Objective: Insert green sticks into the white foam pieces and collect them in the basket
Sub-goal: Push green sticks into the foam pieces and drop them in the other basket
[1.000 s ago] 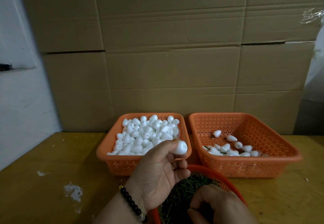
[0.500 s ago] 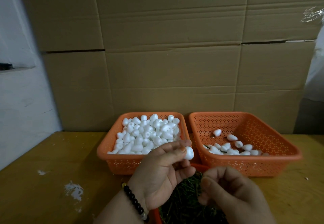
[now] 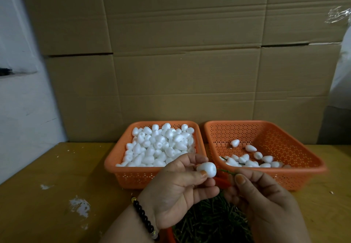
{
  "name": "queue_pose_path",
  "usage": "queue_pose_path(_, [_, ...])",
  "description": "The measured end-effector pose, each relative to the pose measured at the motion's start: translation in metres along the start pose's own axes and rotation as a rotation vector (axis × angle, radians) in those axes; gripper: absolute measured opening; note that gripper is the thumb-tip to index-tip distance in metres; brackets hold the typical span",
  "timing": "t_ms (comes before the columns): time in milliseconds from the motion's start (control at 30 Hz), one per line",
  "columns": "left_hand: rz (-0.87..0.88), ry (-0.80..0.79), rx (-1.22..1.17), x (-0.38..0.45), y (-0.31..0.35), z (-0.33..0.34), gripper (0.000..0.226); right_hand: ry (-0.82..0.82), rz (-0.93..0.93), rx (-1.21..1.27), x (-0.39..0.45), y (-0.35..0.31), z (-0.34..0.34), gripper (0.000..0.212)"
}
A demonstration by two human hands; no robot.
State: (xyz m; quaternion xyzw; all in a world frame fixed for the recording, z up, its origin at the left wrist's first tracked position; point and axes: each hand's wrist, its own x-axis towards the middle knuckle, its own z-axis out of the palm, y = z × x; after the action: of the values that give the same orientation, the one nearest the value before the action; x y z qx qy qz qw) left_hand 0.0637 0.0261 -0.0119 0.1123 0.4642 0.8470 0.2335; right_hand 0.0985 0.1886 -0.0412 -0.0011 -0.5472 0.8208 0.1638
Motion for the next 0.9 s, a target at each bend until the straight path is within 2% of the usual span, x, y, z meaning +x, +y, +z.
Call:
queue_pose_path(300, [-0.016,0.014,0.017,-0.0014,0.0008,0.0016,0.028,0.037,-0.153,-0.273,-0.0056,-0.0039,0.0005,0.014])
queue_pose_path(700, [-0.012,0.001,0.070,-0.0014,-0.0009,0.0032,0.028,0.002,-0.174,-0.285,-0.0060,-0.0016,-0.0005,0.006])
queue_pose_path(900, [-0.012,0.012,0.095,-0.0021,-0.0017,0.0047,0.029,0.003,-0.187,-0.340,-0.0058,0.0002,-0.0027,0.012])
